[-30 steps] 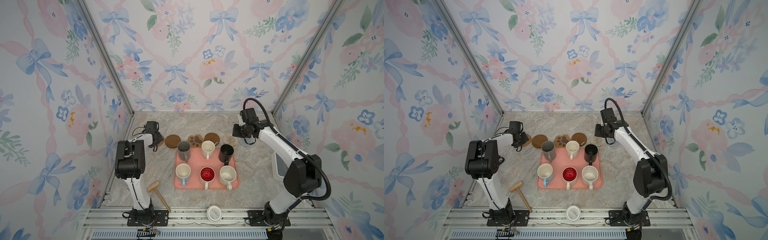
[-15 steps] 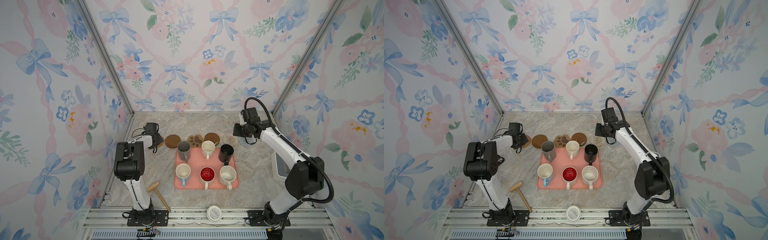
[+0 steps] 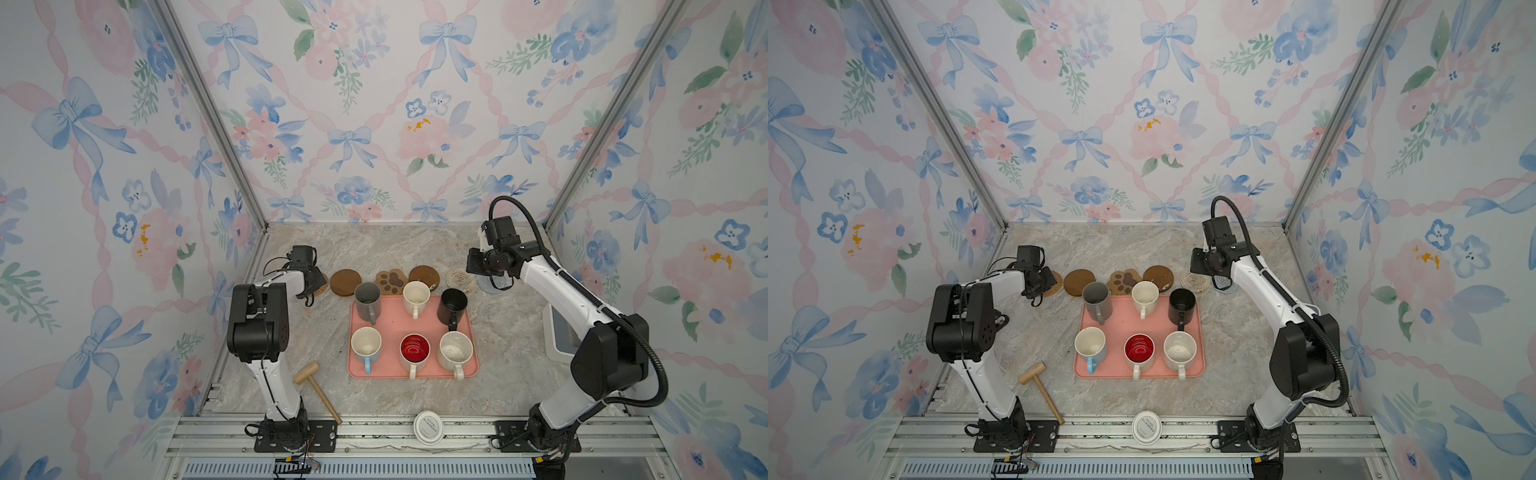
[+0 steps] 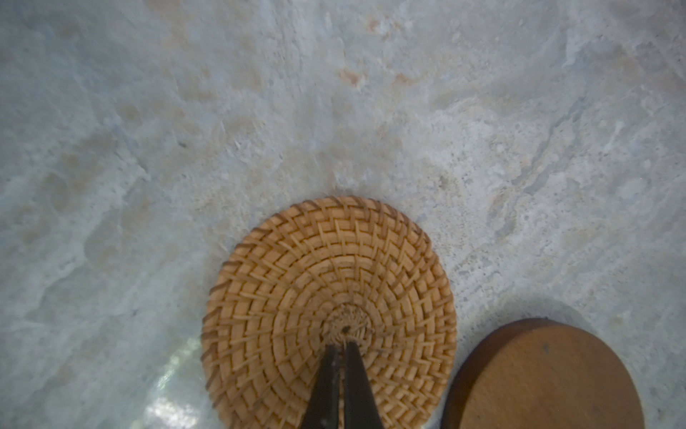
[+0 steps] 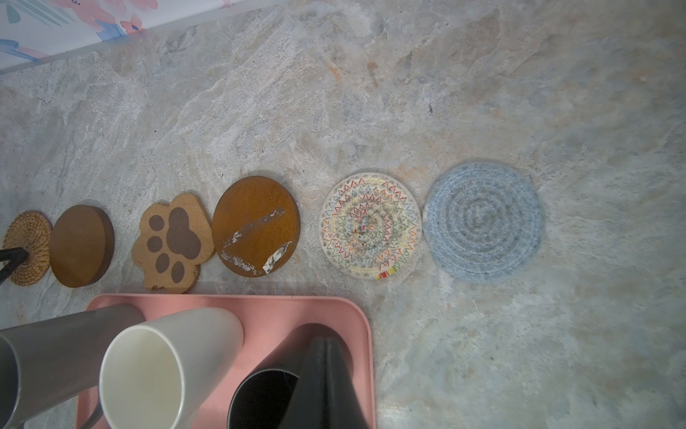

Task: Place cups on coasters
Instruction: Move the coaster to the top-left of the table, then pick up the cup from the tray.

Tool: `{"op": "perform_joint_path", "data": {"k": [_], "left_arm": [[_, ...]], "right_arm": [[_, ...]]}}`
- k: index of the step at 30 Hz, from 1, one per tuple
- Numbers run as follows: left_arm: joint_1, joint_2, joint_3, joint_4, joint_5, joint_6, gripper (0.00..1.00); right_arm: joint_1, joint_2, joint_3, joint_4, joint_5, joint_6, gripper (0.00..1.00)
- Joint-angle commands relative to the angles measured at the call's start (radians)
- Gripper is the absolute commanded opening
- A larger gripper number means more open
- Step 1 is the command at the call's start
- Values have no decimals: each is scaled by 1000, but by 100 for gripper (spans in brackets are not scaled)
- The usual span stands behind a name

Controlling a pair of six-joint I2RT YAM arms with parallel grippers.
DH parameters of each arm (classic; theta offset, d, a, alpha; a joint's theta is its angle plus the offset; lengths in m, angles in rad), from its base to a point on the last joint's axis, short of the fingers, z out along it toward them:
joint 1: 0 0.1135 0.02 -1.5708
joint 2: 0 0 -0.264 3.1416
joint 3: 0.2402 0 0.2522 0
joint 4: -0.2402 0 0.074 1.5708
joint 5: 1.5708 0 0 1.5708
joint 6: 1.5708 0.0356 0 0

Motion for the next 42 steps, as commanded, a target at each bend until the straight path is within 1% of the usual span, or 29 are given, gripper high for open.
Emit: {"op": "perform_joint_path", "data": {"k": [1,12,21,27,31,39,42], "left_arm": [[-16,26,2,-86,26,6,0],[-27,2,3,-87,7,3,0],[-28,-67,20,-89,-4,6,0],[-28,-136,15,-91,-3,0,0],[-43,-201,0,-91,-2,-4,0],[-144,-373,-48,-89,2,-1,0],[-196,-448,-72,-88,-3,2,0]], "right_arm": [[-1,-36,-15,6,-7,12,7],[-1,-43,1,-5,2,6,7],[2,-75,5,-12,7,3,13],[11,-134,-12,-30,33,-5,22],[38,-186,-33,-57,65,-20,31],[168,-314,-88,-203,207,-46,48],[226,-383,-125,-260,229,-28,52]]}}
